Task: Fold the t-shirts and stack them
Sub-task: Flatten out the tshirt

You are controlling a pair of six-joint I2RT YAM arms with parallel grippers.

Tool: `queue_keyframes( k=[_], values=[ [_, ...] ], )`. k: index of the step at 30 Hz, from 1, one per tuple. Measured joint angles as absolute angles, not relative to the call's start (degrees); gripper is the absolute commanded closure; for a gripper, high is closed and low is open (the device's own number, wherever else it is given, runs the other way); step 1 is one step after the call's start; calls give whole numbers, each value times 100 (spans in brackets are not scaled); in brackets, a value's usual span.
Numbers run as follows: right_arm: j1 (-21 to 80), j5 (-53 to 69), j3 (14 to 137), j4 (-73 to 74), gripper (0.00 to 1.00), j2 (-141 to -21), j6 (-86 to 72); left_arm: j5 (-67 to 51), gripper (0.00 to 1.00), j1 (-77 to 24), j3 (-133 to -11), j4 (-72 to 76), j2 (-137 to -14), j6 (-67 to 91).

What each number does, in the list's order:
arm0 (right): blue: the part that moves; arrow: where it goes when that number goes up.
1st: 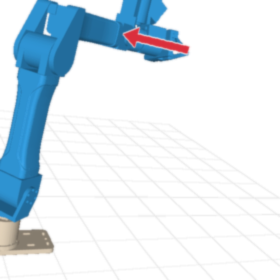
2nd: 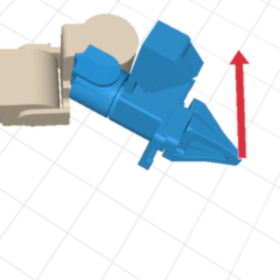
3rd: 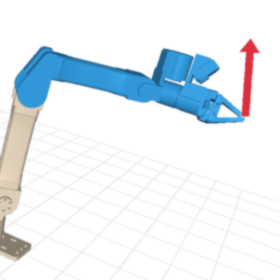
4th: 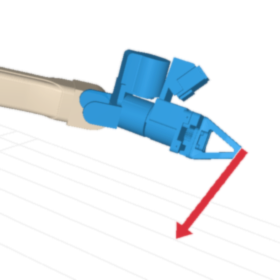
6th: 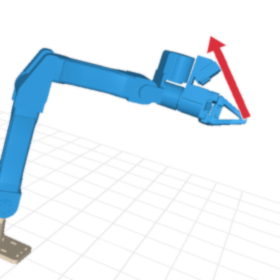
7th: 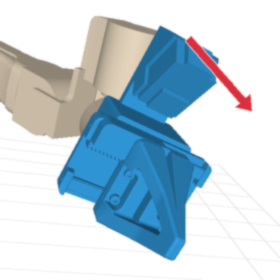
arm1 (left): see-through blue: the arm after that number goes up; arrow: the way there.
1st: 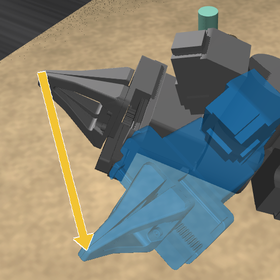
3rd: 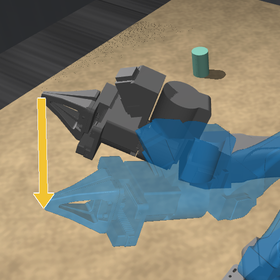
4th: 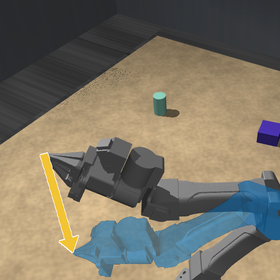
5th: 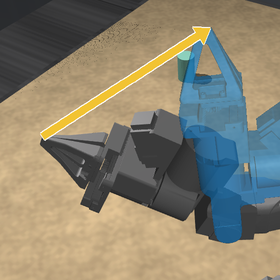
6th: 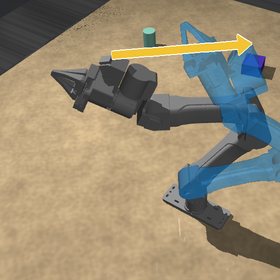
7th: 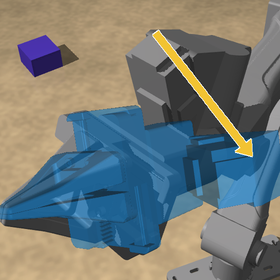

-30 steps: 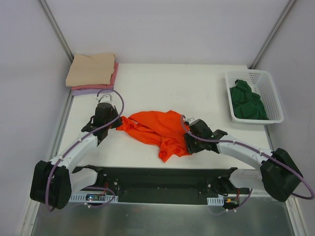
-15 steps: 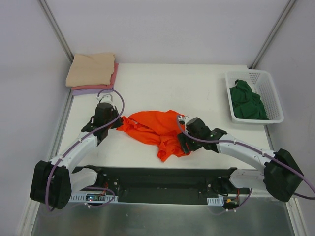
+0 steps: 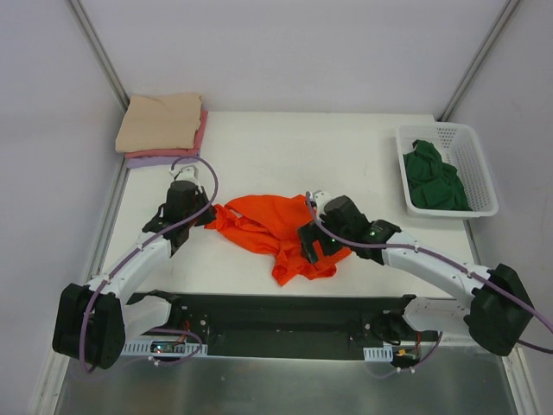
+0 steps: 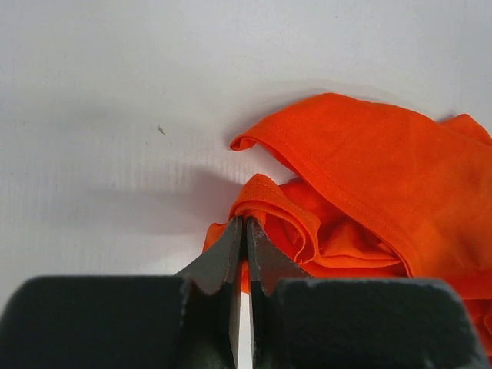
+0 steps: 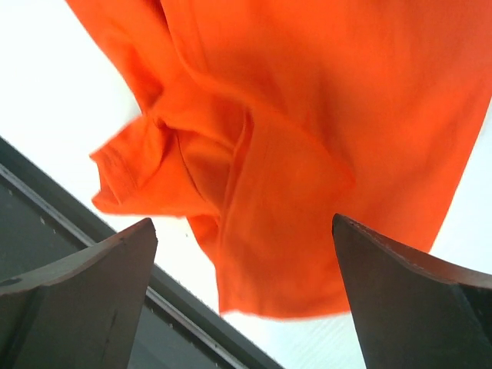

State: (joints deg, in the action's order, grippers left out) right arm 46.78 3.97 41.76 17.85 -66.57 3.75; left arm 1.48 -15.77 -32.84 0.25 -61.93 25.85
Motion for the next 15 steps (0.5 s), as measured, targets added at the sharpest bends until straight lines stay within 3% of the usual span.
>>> queue_keyframes(
  k=[10,15],
  values=[
    [4755,-244,5201,1656,15,-8132,397,150,100,-1577,-3284,14,-6003,2585],
    [4936,-720,5238,1826,28,-8560,377,152,100,-1577,-3284,12,-5970,2585]
  ],
)
